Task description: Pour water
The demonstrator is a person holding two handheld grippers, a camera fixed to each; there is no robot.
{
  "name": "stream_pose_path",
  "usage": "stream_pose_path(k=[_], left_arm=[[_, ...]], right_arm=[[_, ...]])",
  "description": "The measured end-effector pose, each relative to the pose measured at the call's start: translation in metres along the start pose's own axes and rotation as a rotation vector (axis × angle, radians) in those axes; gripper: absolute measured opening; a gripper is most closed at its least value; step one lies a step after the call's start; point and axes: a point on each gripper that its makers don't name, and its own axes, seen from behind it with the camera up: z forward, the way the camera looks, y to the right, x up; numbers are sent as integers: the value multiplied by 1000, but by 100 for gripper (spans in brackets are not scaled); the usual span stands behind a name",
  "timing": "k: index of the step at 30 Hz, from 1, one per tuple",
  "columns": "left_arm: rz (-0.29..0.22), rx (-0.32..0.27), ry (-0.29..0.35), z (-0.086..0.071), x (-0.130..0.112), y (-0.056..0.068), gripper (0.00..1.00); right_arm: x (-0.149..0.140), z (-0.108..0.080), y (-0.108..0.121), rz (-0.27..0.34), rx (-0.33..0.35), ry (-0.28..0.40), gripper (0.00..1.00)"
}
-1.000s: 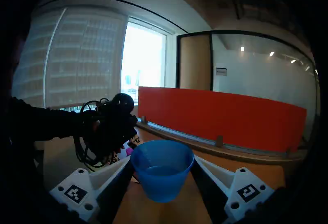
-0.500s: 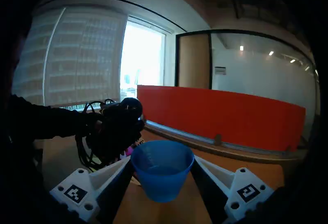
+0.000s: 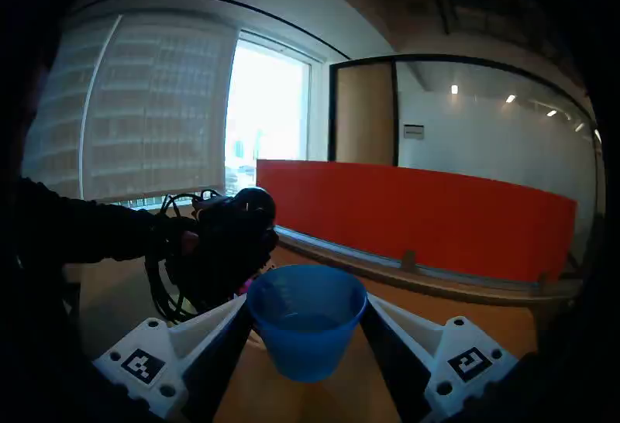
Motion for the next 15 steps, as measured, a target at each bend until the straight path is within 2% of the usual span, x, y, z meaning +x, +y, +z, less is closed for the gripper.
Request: stream_pose_path(k=[15], left_arm=[[42,18,-28,8,-5,0,100]], right_arm=[[-5,-4,8,15,-25,4,91]])
